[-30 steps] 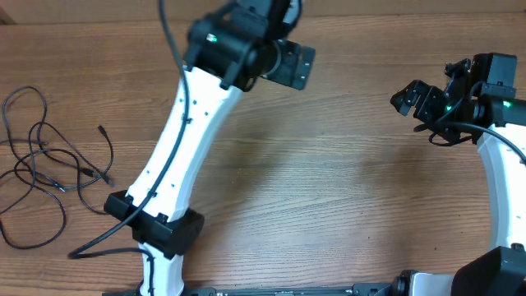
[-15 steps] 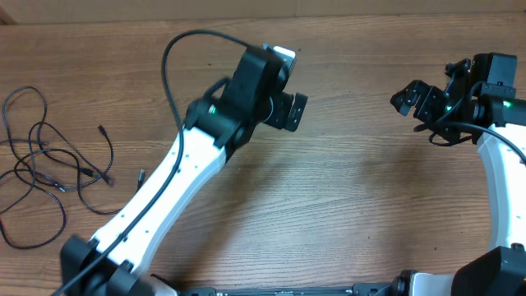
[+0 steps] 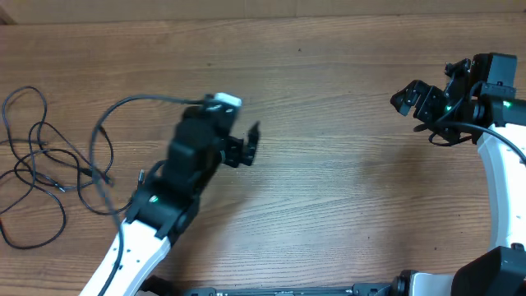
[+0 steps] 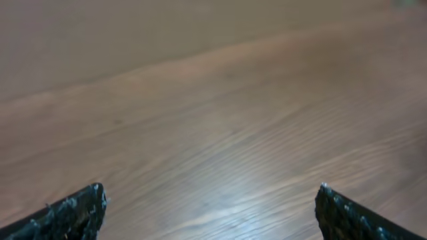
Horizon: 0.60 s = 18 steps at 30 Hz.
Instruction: Untangle cables
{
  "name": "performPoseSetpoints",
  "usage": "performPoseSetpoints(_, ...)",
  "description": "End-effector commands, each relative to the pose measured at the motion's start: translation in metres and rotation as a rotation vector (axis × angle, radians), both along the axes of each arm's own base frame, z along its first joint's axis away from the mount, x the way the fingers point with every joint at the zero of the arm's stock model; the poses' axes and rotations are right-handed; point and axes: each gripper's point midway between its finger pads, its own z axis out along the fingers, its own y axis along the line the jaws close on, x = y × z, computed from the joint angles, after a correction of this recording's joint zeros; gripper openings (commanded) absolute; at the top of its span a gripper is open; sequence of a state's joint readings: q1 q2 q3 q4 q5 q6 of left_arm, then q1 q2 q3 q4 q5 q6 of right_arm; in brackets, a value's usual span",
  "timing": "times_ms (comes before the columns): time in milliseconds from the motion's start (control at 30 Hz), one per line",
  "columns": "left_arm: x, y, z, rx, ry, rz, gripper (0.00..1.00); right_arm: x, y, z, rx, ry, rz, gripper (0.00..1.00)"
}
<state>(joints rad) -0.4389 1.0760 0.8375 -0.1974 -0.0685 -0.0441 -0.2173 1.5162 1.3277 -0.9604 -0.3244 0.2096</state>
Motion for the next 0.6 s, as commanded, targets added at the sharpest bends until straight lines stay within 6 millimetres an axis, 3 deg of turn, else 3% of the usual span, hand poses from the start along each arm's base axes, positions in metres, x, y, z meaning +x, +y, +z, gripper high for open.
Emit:
performPoseSetpoints(0, -0.004, 0.031, -0.006, -0.013, -0.037, 0.03, 0.99, 0.005, -0.005, 0.005, -0.013, -0.016, -0.008, 1.0)
performPoseSetpoints(233, -0.007, 0.073, 0.005, -0.059, -0.223, 0.088, 0.99, 0.005, -0.005, 0.005, -0.013, -0.016, -0.008, 1.0)
performPoseSetpoints(567, -0.045, 0.104, 0.017, -0.053, -0.445, 0.163, 1.0, 0.005, -0.005, 0.005, -0.013, -0.016, -0.008, 1.0)
